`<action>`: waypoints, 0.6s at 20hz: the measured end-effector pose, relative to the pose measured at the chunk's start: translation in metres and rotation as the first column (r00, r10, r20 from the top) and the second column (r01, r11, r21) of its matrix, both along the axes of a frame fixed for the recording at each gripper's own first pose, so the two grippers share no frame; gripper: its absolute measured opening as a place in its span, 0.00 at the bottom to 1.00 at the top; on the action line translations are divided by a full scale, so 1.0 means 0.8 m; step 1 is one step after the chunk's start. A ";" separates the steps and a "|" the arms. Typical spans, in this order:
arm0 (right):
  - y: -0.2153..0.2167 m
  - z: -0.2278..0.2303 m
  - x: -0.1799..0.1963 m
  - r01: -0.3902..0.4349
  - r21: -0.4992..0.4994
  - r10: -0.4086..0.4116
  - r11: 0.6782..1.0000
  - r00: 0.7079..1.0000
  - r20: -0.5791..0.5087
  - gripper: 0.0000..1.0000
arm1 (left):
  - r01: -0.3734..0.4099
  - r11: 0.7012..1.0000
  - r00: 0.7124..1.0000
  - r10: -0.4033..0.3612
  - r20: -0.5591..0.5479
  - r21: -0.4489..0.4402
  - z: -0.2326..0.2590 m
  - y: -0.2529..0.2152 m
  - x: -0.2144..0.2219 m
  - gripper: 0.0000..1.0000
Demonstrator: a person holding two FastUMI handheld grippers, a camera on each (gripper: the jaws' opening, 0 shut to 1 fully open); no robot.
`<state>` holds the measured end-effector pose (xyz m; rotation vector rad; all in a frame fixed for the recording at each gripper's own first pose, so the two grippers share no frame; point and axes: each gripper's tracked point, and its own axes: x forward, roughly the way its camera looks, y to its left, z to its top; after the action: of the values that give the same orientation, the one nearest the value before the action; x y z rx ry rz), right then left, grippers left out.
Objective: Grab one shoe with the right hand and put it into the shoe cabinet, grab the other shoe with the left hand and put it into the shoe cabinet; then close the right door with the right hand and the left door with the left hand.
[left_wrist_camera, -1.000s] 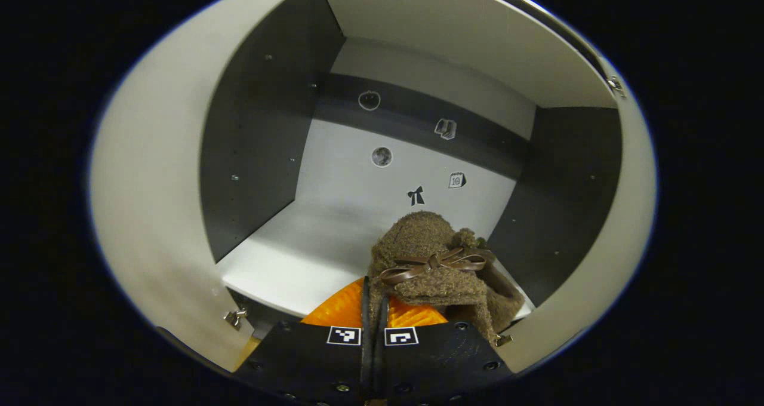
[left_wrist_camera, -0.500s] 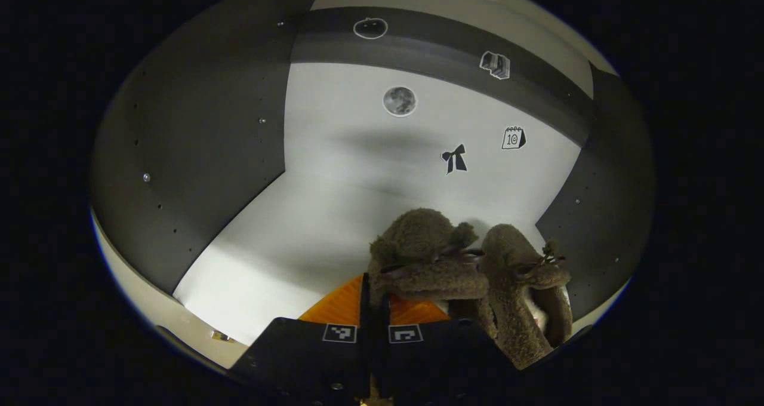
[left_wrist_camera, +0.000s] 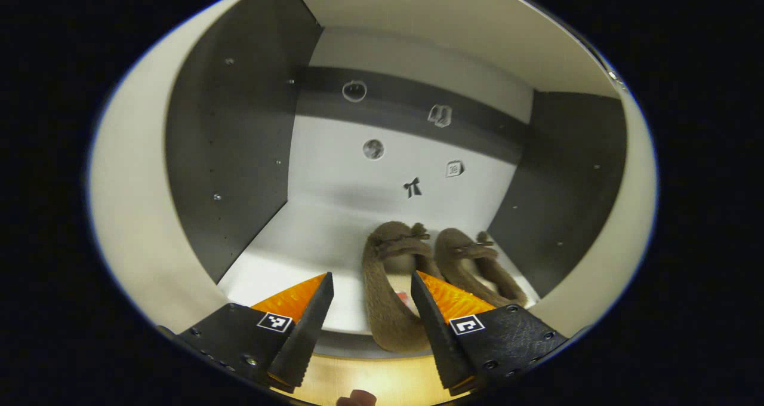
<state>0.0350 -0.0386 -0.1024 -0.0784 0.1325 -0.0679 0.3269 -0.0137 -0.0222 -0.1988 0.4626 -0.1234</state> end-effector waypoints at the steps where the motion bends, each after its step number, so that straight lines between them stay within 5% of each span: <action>1: 0.000 0.004 0.002 -0.001 0.009 0.001 1.000 1.000 0.002 0.76 | 0.010 1.000 0.999 -0.009 0.045 -0.002 0.009 0.000 -0.025 0.83; 8: 0.009 0.010 0.009 -0.013 0.074 0.013 0.997 1.000 -0.001 0.79 | -0.064 0.994 0.949 0.035 0.313 0.084 -0.031 0.028 -0.213 0.93; 9: 0.013 0.010 0.008 -0.020 0.082 0.020 0.996 1.000 -0.001 0.82 | -0.094 0.992 0.939 0.061 0.338 0.083 -0.043 0.035 -0.238 0.78; 10: 0.017 0.008 0.006 -0.029 0.085 0.029 0.996 1.000 -0.001 0.82 | -0.107 0.991 0.933 0.074 0.353 0.077 -0.060 0.037 -0.265 0.93; 12: 0.022 -0.001 0.001 -0.041 0.087 0.042 0.995 0.999 -0.012 0.82 | -0.150 0.980 0.928 0.092 0.361 0.134 -0.100 0.042 -0.316 0.93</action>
<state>0.0355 -0.0208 -0.1034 0.0054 0.1470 -0.0201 0.0742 0.0202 -0.1019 -0.0441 0.0982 0.0014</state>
